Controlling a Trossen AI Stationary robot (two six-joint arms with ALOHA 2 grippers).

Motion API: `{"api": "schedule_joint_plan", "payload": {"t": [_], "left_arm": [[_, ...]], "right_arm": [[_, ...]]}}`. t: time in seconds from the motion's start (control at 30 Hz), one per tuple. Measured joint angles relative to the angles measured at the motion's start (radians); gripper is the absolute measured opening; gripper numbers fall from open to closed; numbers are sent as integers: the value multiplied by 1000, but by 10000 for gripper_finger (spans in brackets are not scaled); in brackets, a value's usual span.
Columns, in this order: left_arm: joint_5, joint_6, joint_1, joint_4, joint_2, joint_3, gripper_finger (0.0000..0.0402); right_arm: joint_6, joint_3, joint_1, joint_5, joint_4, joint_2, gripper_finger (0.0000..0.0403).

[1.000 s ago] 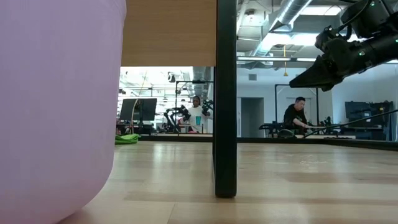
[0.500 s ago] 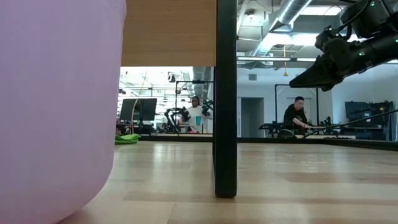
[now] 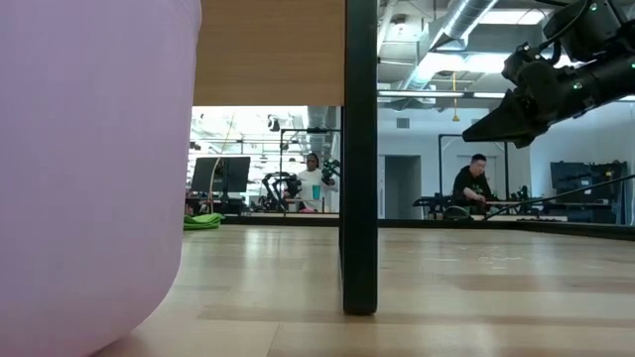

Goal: Stack small to large cups/mugs on shelf
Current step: Put the purple mug on the shelf

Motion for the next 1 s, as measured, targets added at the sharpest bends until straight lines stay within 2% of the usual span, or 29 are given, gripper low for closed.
{"api": "schedule_joint_plan", "payload": {"t": [0.23,0.7,1.0], "left_arm": [[20,-35,13,-9,36,-1,192],[-32,-55,57,-45,90,-12,192],[53,-26,51,8,121,-14,192]], "right_arm": [[28,0,0,0,-2,0,87],[55,0,0,0,-28,0,87],[53,0,0,0,-44,1,87]]}}
